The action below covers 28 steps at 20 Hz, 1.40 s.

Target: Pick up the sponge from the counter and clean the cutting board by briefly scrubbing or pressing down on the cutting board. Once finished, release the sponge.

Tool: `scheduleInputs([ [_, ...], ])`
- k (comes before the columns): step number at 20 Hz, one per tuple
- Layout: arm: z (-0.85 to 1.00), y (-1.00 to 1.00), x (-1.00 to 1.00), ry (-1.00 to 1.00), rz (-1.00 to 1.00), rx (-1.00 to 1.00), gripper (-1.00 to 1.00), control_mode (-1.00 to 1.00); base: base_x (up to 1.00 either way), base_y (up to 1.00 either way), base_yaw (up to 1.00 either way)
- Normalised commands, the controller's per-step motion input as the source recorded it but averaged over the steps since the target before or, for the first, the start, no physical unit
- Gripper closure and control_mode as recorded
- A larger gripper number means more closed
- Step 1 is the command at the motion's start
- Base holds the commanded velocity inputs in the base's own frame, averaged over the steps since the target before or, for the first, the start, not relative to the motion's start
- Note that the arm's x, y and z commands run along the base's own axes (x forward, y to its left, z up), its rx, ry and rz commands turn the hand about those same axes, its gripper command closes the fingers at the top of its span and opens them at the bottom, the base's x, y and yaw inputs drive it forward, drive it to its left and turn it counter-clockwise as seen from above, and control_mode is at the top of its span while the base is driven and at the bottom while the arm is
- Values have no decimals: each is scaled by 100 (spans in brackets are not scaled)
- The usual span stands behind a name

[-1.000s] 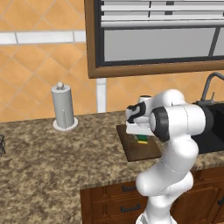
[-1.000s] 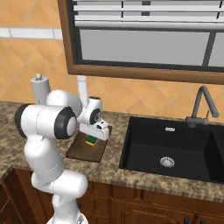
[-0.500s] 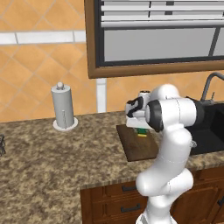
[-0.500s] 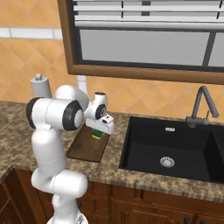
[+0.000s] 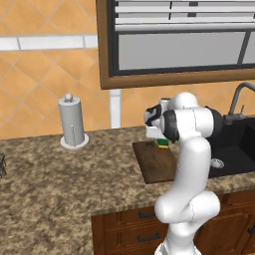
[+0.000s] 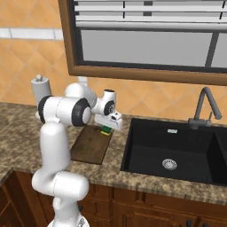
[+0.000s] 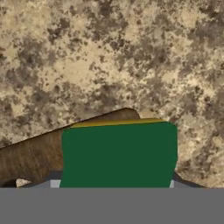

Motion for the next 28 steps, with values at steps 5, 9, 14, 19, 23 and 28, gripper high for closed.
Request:
scheduleInputs([
  [5,-8,55,9,0,0,0,100,-100,0,0,0],
  [9,-6,86,0,0,0,0,100,-100,0,0,0],
  [14,-9,88,0,1,0,0,100,-100,0,0,0],
  [19,-17,67,-1,6,1,0,100,-100,0,0,0],
  [23,-29,6,-51,13,6,-4,100,-100,0,0,0],
  [28,-13,-12,-97,4,9,-1,100,-100,0,0,0],
])
